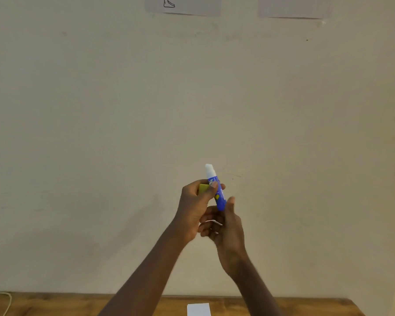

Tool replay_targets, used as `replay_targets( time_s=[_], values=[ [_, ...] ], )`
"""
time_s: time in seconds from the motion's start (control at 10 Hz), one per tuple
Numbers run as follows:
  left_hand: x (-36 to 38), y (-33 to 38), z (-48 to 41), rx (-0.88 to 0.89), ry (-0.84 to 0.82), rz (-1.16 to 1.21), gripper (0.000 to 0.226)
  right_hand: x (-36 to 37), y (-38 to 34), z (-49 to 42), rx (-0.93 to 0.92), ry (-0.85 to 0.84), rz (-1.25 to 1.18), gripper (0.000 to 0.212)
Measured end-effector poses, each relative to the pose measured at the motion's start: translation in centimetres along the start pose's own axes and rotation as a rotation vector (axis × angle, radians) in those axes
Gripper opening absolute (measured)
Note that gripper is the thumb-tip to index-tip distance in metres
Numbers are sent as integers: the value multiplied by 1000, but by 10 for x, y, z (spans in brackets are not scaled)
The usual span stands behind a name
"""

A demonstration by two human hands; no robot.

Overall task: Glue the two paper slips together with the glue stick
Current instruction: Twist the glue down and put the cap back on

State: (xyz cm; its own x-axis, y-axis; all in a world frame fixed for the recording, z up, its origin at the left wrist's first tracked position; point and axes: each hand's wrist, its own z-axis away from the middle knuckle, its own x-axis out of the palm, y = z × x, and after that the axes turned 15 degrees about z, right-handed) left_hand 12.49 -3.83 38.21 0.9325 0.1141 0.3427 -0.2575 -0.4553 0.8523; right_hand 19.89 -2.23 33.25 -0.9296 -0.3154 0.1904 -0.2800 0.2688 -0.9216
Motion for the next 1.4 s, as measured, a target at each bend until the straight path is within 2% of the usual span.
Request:
replay_targets(
  time_s=[0.1,0.2,0.3,0.4,0.5,0.6,0.7,0.8,0.9,1.0,1.1,1.2,1.3,1.4],
  values=[
    [-14,10,1,-120,-295,64,16,-5,-14,3,290,-226,-456,48],
    [-13,5,3,-84,-187,47,17,0,-9,2,210,-78,-263,45],
    [5,-14,11,28,255,-79,16,6,6,2,-305,365,802,38],
    [7,-17,17,38,356,-19,12,1,11,1,-522,420,1107,44],
    [-12,-8,8,-54,-16,95,15,-5,-6,3,-114,66,265,46],
    [-29,2,4,-137,-270,244,22,-5,-16,10,247,-317,-344,52],
    [-34,2,4,-100,-255,175,24,0,-17,9,326,-326,-443,55],
    [-22,-3,7,41,-49,-81,19,-1,-8,2,28,-37,245,51],
    [-5,-13,10,148,286,-310,18,-14,9,-8,-700,448,1405,29],
    [-4,-11,10,136,217,-299,22,-18,15,-6,-772,475,1386,42],
    [-10,2,9,16,-163,-47,17,-13,1,3,-113,25,311,51],
    [-17,10,7,-78,-309,84,17,-10,-7,12,205,-291,-243,49],
    [-23,13,6,-94,-296,47,17,-3,-8,12,138,-248,-368,35],
    [-16,11,9,-37,-82,-50,15,2,-2,9,-136,-7,133,23]
  ],
)
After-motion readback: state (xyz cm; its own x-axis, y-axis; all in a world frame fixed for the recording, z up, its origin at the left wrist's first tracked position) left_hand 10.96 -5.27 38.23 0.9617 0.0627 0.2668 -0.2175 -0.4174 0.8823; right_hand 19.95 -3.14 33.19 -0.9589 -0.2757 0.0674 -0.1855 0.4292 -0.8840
